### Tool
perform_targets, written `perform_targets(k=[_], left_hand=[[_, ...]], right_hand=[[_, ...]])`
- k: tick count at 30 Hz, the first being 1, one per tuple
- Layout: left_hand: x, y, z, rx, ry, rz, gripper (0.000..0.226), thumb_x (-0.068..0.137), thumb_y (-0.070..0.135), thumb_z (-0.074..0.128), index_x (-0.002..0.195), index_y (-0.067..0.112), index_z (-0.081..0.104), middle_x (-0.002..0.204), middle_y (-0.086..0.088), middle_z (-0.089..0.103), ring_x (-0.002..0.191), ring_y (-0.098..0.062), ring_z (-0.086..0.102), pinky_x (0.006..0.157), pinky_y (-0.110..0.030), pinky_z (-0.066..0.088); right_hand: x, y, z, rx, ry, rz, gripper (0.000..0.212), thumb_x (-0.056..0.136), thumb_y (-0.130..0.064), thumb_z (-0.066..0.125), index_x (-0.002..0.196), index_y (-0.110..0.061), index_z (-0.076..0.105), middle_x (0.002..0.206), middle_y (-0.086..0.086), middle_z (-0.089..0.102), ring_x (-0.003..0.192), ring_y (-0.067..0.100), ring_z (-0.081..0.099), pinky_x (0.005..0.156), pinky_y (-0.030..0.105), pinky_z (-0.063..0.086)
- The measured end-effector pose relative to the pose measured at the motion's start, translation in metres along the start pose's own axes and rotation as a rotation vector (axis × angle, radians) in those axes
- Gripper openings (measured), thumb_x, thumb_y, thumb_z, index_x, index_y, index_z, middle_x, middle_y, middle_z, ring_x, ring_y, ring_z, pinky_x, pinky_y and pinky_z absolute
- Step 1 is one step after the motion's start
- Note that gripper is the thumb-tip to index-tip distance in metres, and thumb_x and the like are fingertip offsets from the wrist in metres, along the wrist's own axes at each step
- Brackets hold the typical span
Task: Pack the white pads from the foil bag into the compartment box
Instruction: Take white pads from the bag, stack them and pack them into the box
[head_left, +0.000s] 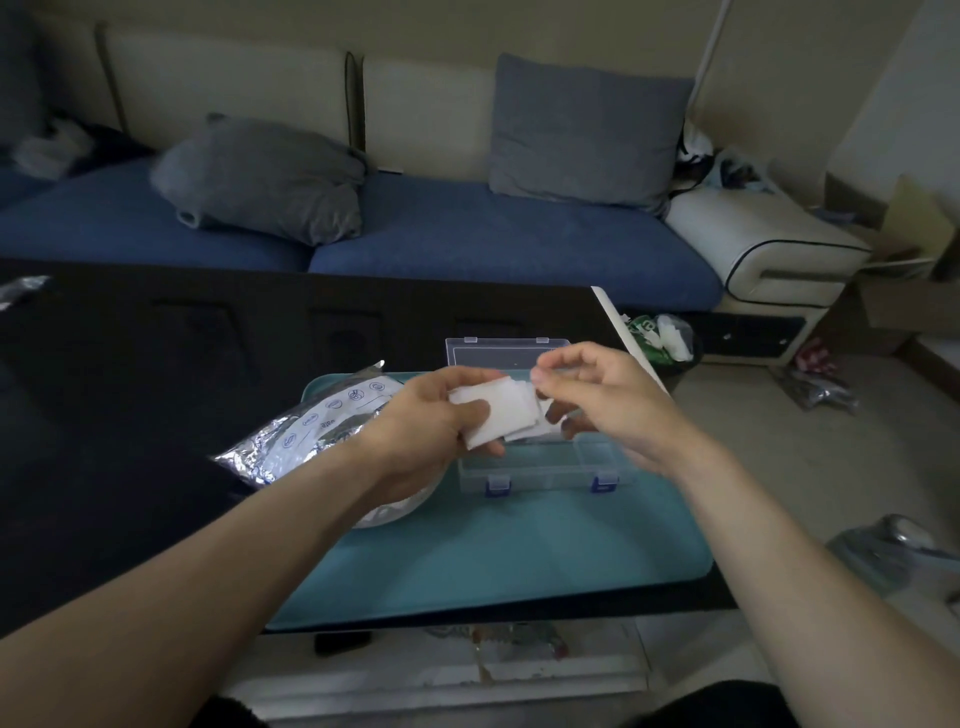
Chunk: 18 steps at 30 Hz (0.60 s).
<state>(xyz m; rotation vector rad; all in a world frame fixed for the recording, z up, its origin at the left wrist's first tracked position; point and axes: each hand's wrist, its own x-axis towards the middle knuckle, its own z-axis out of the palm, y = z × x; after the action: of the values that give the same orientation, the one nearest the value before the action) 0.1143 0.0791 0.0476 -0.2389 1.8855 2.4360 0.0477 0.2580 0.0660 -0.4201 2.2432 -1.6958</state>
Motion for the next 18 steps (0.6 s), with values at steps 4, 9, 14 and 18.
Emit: perform_targets(k=[4,9,14,18], left_hand=[[-0.001,0.006,-0.001,-0.029,0.016,0.027,0.029,0.095,-0.015,0.045,0.115,-0.001,0.061,0.108,-0.016,0.062,0.077,-0.022,0.067,0.055,-0.024,0.056],[-0.003,0.005,-0.001,0.050,0.037,0.048,0.029,0.096,-0.014,0.045,0.118,-0.001,0.060,0.110,-0.018,0.062,0.070,-0.023,0.071,0.057,-0.026,0.059],[-0.004,0.006,-0.002,0.063,0.162,0.058,0.034,0.098,-0.014,0.040,0.124,-0.002,0.057,0.118,-0.021,0.061,0.071,-0.029,0.074,0.060,-0.030,0.062],[-0.002,0.007,0.004,0.093,0.289,0.128,0.037,0.097,-0.010,0.041,0.120,0.008,0.063,0.108,-0.007,0.066,0.076,-0.015,0.071,0.072,-0.031,0.062]], right_hand=[[-0.006,0.004,-0.002,0.108,-0.215,0.061,0.037,0.085,0.001,0.074,0.119,-0.004,0.060,0.083,0.012,0.075,0.074,0.022,0.073,0.065,0.031,0.060],[-0.009,-0.001,-0.009,0.175,-0.183,0.047,0.045,0.074,0.004,0.078,0.116,0.001,0.062,0.083,0.017,0.075,0.072,0.024,0.073,0.062,0.029,0.061],[-0.010,-0.004,-0.015,0.277,0.043,0.056,0.030,0.081,0.005,0.074,0.109,0.000,0.064,0.080,0.014,0.074,0.066,0.019,0.070,0.057,0.024,0.058],[-0.010,-0.011,-0.001,0.485,0.037,0.148,0.007,0.088,-0.006,0.071,0.088,-0.011,0.066,0.080,0.007,0.074,0.067,0.014,0.073,0.055,0.021,0.056]])
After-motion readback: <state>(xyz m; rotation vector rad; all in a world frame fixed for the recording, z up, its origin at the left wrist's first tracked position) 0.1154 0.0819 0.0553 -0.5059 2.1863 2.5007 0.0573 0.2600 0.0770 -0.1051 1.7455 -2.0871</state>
